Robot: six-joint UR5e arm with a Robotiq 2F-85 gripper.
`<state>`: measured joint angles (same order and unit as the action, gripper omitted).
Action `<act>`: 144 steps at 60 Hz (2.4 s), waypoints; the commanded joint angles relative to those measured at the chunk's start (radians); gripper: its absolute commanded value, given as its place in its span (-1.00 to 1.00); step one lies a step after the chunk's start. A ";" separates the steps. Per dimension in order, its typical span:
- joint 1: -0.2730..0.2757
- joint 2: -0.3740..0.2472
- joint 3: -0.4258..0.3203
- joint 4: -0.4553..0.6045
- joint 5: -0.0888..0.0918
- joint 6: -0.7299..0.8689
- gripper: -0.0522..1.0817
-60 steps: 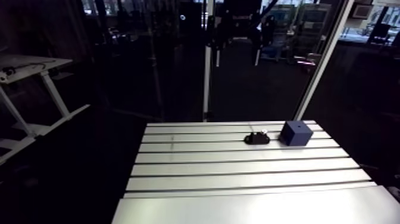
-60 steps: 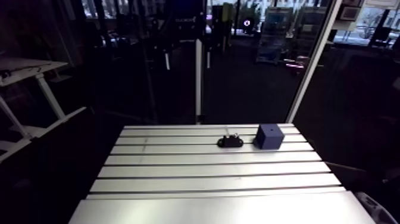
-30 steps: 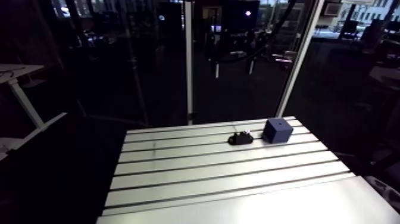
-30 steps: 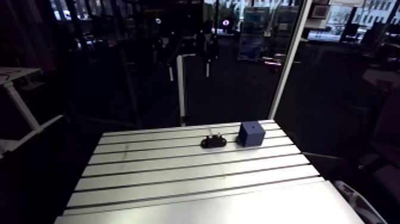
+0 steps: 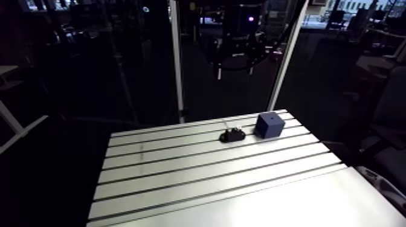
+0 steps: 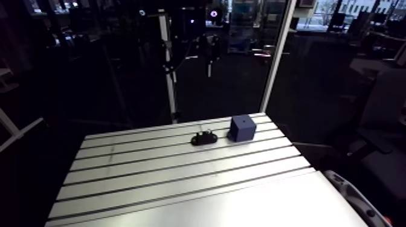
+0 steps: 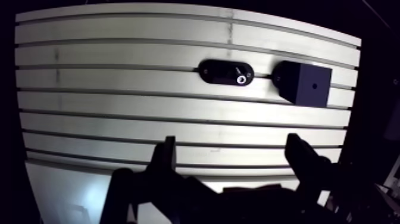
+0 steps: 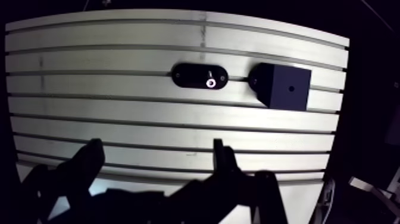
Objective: Pick up the M10 bolt and insert it into the hole until fully seated.
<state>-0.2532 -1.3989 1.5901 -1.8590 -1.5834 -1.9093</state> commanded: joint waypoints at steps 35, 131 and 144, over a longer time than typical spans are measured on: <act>-0.036 0.086 0.012 -0.074 0.012 -0.018 -0.90; -0.069 0.248 0.090 -0.242 0.006 0.065 -0.42; -0.069 0.260 0.092 -0.261 0.007 0.066 -0.25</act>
<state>-0.3228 -1.1487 1.6791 -2.1032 -1.5767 -1.8521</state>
